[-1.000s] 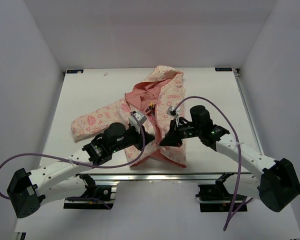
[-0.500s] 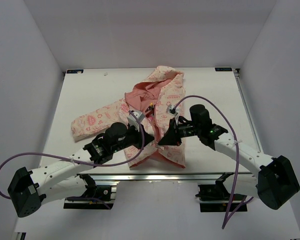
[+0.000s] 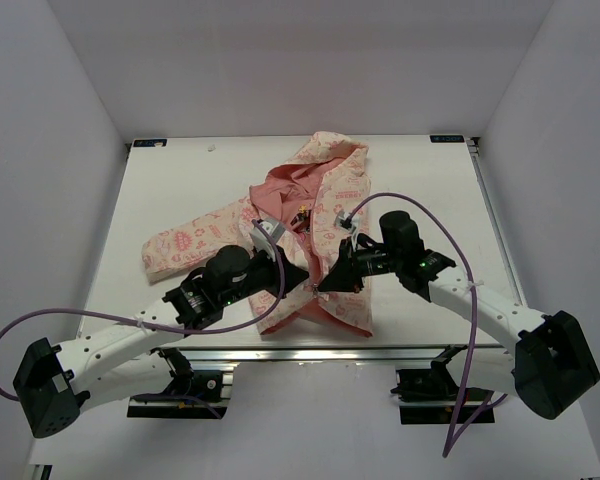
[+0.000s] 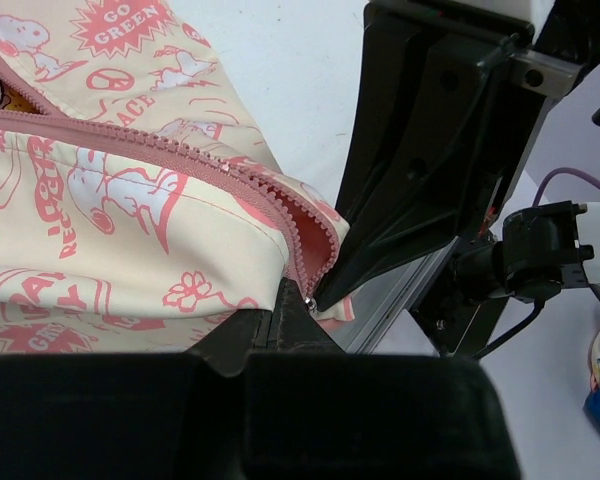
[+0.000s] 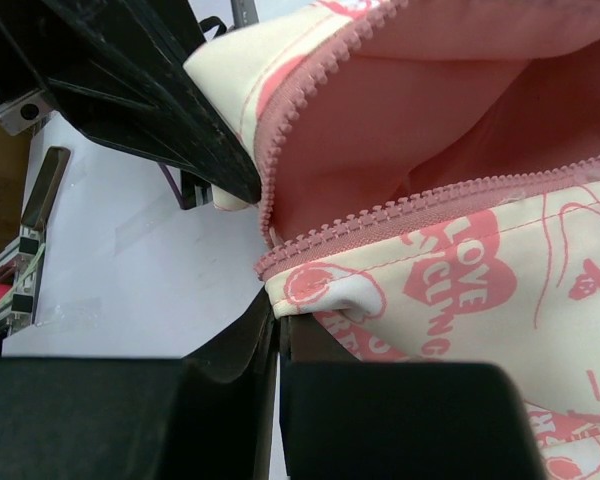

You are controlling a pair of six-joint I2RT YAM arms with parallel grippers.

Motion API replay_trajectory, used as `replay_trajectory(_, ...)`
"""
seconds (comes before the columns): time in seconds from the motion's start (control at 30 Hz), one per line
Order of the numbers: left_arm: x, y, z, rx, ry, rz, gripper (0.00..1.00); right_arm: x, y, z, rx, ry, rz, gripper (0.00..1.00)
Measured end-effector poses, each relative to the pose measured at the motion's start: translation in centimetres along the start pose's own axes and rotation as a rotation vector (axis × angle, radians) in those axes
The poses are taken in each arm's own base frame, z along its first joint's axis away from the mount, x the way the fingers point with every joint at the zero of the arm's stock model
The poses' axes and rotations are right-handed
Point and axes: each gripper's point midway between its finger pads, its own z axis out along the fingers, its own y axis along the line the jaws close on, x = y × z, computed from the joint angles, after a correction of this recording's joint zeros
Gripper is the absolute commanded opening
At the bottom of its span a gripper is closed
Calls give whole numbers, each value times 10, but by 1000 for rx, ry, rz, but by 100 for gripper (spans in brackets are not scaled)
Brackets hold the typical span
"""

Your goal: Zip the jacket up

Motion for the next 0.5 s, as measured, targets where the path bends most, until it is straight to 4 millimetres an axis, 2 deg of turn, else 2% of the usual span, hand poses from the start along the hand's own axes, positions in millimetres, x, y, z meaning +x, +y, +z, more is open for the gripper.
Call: replay_trajectory(0.5,1,-1,2,11,-2,-6,0,-1,1,0,-10,-10,11,0)
